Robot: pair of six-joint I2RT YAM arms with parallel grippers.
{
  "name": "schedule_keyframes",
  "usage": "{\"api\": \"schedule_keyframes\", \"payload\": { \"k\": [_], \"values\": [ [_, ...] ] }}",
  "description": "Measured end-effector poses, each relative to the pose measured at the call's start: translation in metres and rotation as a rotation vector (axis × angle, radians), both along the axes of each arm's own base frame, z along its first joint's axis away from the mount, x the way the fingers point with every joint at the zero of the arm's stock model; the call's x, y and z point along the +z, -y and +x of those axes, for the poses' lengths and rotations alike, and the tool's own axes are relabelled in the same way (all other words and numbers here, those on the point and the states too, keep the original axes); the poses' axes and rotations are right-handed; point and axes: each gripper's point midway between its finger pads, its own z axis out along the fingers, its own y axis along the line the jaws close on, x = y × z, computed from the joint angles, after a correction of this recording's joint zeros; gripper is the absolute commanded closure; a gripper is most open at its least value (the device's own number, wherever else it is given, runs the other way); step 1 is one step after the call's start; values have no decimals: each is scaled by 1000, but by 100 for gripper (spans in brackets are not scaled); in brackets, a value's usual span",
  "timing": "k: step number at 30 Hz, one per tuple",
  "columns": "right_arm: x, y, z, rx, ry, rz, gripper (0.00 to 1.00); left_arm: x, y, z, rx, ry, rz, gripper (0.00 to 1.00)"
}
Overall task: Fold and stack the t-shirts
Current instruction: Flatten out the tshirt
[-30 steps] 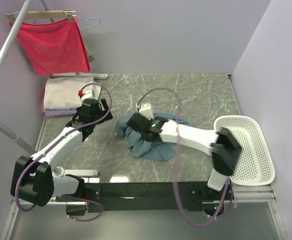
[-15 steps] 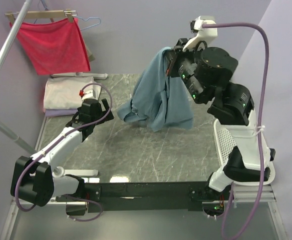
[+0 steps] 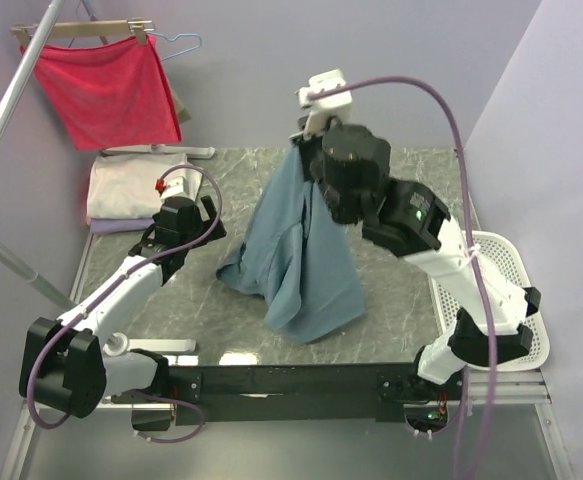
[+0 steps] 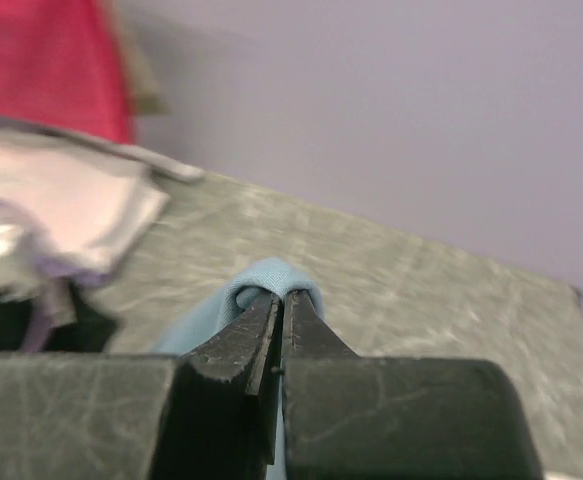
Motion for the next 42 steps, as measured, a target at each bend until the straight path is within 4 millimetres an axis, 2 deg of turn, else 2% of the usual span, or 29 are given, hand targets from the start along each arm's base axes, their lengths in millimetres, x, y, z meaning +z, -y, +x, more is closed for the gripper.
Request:
{"api": "schedule_keyframes", "payload": {
  "k": [2,5,8,10,13,17,19,21,23,25,27,29,30,31,32,33,34,35,37,40,42],
  "values": [
    [-13,22,24,-86,-28,-9,100,0,1,0,-2,-1,-1,1],
    [-23,82,70,-280,-56,25,100,-2,1,2,-2,-7,0,1],
    [-23,138,93,-456,-52,47,100,-3,2,4,-5,-11,0,1],
    [-15,156,95,-517,-32,58,100,-3,4,6,-7,-13,-2,1],
    [-1,160,90,-517,-1,82,100,-4,7,9,-19,-18,-9,1],
    [13,147,79,-430,12,130,100,-7,10,11,-28,-25,-13,1],
    [12,127,72,-363,-3,144,100,-8,10,11,-28,-28,-12,1],
    [-5,88,62,-256,-46,137,100,-8,10,11,-28,-29,-12,1],
    [-34,51,52,-165,-106,102,100,-8,10,11,-28,-28,-12,1],
    [-78,12,44,-88,-191,51,100,-7,10,12,-27,-27,-12,1],
    [-140,-28,36,-24,-316,-17,100,-7,8,12,-22,-28,-10,1],
    [-194,-55,30,7,-426,-75,100,-7,7,12,-16,-29,-7,1],
    [-221,-65,27,15,-482,-108,97,-7,6,12,-13,-29,-5,1],
    [-242,-72,23,22,-525,-140,71,-7,4,11,-7,-30,-3,0],
    [-257,-76,20,25,-558,-163,61,-6,3,10,-1,-29,-2,1],
    [-270,-80,15,34,-585,-178,58,-4,1,10,5,-26,-1,1],
    [-274,-81,12,39,-601,-180,50,-2,0,10,10,-20,-1,1],
    [-275,-82,8,47,-604,-185,46,0,-2,10,15,-14,-1,1],
    [-265,-78,4,51,-578,-159,34,5,-4,10,20,-2,-5,0],
    [-244,-45,5,-13,-519,-121,29,5,-3,10,15,-2,-9,1],
    [-234,-5,16,-96,-493,-77,29,4,1,9,-7,-6,-22,1]
  ]
}}
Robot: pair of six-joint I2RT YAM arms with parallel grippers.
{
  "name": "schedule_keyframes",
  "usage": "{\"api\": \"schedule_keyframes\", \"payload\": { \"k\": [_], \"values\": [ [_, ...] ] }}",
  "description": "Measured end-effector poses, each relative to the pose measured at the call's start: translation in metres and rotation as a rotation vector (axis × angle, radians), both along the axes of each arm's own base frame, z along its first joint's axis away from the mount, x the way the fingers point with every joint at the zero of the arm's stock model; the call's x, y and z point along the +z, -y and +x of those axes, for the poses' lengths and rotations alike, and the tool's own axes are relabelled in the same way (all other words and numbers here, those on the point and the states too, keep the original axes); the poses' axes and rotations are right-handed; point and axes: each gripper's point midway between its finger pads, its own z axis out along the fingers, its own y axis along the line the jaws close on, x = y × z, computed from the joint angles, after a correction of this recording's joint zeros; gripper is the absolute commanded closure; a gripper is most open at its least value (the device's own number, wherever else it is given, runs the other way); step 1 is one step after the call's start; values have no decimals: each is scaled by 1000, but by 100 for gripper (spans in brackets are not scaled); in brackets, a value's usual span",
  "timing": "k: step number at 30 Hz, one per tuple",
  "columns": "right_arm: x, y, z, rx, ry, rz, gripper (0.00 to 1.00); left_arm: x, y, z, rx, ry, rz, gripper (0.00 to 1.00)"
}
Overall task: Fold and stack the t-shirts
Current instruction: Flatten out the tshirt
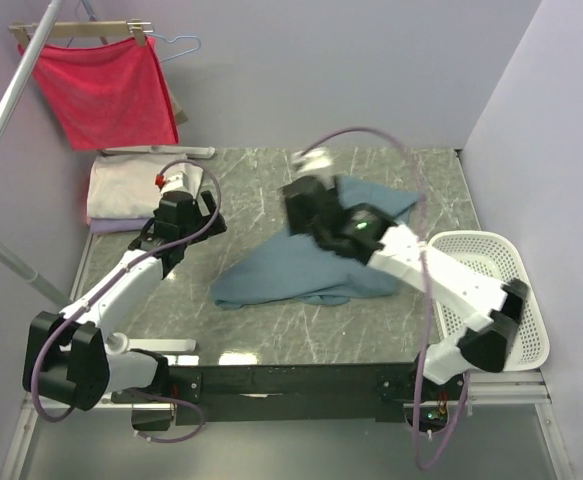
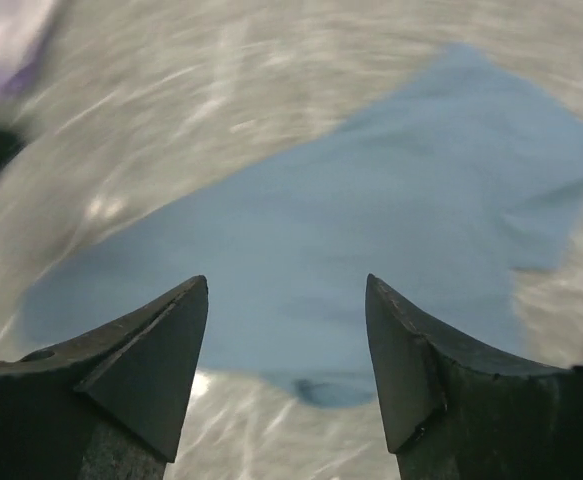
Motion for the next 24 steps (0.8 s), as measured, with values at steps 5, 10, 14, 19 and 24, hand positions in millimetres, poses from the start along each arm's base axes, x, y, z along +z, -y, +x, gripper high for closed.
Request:
{"api": "schedule_keyframes", "payload": {
  "k": [5,10,14,19,24],
  "values": [
    [-13,126,60,-360,10,45,30,-17,24,7,-101,-37,-53,1],
    [-76,172,93,-487,-107,15,31,-60,61,27,-244,-162,-117,1],
    [-123,172,112,-481,-211,18,33,-89,88,31,-348,-240,-189,1],
    [-172,175,140,-487,-317,32,35,-90,124,11,-479,-274,-240,0],
    [-204,179,159,-497,-380,47,35,-79,172,-25,-636,-283,-246,1]
  ]
}}
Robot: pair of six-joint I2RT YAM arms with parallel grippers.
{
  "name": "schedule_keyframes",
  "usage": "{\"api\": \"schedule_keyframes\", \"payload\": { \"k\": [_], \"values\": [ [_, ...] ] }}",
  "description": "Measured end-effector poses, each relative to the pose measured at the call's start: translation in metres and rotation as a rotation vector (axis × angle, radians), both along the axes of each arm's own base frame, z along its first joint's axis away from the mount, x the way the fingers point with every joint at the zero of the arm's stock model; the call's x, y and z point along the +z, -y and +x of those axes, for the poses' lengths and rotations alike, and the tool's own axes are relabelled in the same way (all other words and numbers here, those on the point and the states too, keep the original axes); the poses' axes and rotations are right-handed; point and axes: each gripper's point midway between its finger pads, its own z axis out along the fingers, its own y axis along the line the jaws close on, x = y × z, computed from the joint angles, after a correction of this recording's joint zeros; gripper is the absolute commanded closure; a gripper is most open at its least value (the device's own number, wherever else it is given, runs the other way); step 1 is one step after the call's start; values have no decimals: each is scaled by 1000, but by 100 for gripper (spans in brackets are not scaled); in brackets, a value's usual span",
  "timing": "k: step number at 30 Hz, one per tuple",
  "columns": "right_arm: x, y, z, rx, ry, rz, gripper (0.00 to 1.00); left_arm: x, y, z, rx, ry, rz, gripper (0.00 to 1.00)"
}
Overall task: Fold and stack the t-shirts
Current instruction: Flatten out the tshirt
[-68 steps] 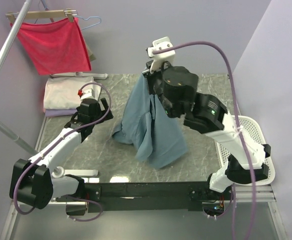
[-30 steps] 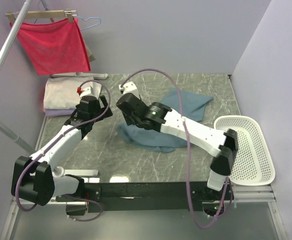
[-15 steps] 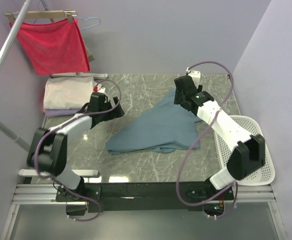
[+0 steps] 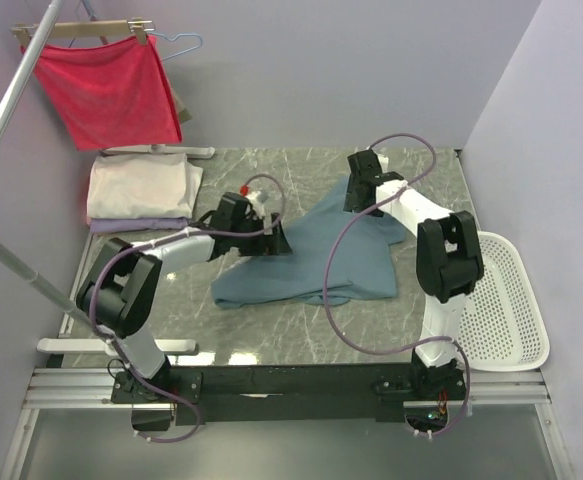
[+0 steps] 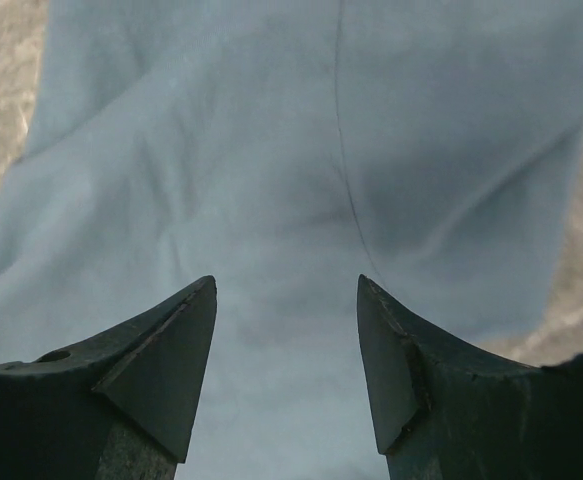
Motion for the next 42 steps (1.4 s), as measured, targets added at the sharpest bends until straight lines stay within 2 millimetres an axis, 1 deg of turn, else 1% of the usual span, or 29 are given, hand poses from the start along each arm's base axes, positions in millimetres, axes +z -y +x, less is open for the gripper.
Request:
{"api": "schedule_keyframes", "payload": {
  "k": [2,5,8,11,14,18,29,30,31,32,33,36,37,39,40,42],
  "values": [
    [-8,1,8,-5,-8,11,35,8,16,-16,-53,14,-11,1],
    [-16,3,17,-9,-16,24,35,16,35,-37,-115,32,-19,1],
    [-18,5,28,-13,-17,40,35,11,44,-51,-144,28,-1,1],
    [-17,8,45,-26,-1,50,37,-3,50,-60,-157,10,33,0],
    [-24,11,49,-32,-11,49,37,-24,53,-62,-155,-17,78,1],
    [-38,13,41,-30,-54,49,39,-25,61,-51,-127,-8,92,1],
    [-53,14,25,-21,-106,56,39,-26,66,-36,-81,45,127,1],
    [-53,13,25,-20,-105,57,39,-26,67,-35,-80,47,126,8],
    [-53,13,25,-20,-104,57,39,-26,67,-35,-81,48,125,51],
    [-52,13,26,-20,-102,58,39,-26,67,-35,-85,54,125,82],
    [-51,13,26,-20,-99,58,39,-27,66,-35,-84,58,130,99],
    [-47,14,26,-22,-91,58,39,-41,60,-35,-71,34,155,99],
    [-47,15,25,-25,-90,55,39,-41,60,-34,-69,36,157,99],
    [-48,19,22,-33,-97,41,46,-40,58,-32,-53,41,178,99],
    [-49,20,21,-36,-102,36,48,-40,57,-30,-44,43,193,99],
    [-53,21,15,-39,-119,32,49,-38,51,-24,-24,51,225,99]
  ]
}}
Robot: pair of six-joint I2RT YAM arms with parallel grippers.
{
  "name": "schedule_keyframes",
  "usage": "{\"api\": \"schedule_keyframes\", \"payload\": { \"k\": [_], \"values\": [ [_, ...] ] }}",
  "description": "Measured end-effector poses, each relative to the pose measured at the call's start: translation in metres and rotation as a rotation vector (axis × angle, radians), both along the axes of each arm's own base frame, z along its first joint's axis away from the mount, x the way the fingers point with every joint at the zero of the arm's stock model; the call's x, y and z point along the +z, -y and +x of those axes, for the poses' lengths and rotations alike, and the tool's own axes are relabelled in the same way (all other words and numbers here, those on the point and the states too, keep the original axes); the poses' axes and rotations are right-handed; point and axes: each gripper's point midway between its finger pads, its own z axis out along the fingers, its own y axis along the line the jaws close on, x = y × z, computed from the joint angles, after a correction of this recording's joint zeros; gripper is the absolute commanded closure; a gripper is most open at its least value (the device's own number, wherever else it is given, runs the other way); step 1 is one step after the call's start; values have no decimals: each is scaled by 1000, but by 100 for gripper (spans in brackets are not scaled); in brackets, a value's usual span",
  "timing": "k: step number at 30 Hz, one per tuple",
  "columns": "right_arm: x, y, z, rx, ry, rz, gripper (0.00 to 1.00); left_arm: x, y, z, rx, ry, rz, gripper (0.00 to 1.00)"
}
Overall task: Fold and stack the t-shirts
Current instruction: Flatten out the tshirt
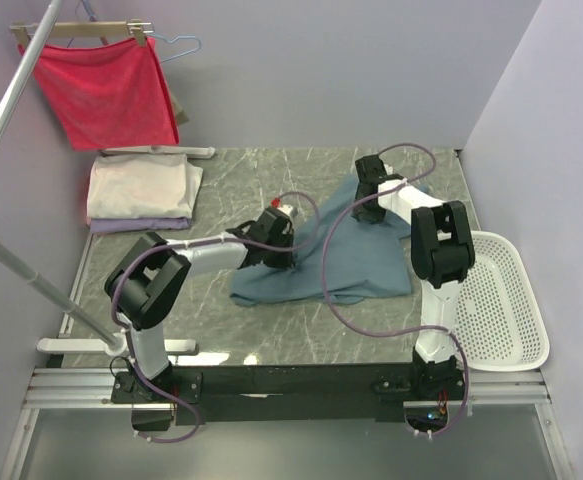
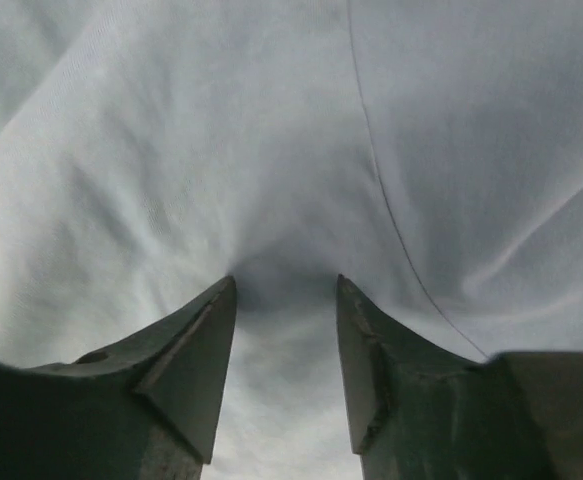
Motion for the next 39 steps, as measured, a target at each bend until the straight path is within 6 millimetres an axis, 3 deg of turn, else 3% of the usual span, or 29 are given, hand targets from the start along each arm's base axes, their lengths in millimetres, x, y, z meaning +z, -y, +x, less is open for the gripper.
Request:
{"api": "schedule_keyframes", "payload": {
  "k": [3,7,11,15,17,19,20,23,27,29,31,34,36,39],
  "values": [
    [-2,0,-16,0,6,16,50,5,-24,23,60,4,44,99],
    [-5,-8,-71,35,-34,67,51,23,-72,88,194,22,73,99],
    [-6,-57,-129,195,-72,120,52,51,-88,157,245,100,69,99],
    [-4,-142,-190,477,-124,190,50,70,-68,210,209,169,47,99],
    [1,-175,-220,594,-143,223,47,71,-52,224,173,177,23,49],
    [12,-191,-244,662,-153,248,43,67,-41,228,135,180,15,1],
    [19,-192,-247,665,-143,250,39,63,-39,226,120,170,15,1],
    [56,-177,-231,616,-27,230,32,56,-37,208,101,149,14,1],
    [114,-143,-177,461,188,202,32,55,-54,160,97,118,42,1],
    [130,-120,-147,373,259,195,32,70,-71,125,109,121,49,0],
    [129,-92,-117,282,284,186,33,83,-77,114,119,151,36,1],
    [105,-62,-82,190,250,167,35,101,-93,83,150,193,8,1],
    [82,-61,-62,181,197,170,35,102,-99,64,163,197,-8,1],
    [49,-70,-40,196,132,185,35,84,-99,44,165,166,-9,1]
  ]
}}
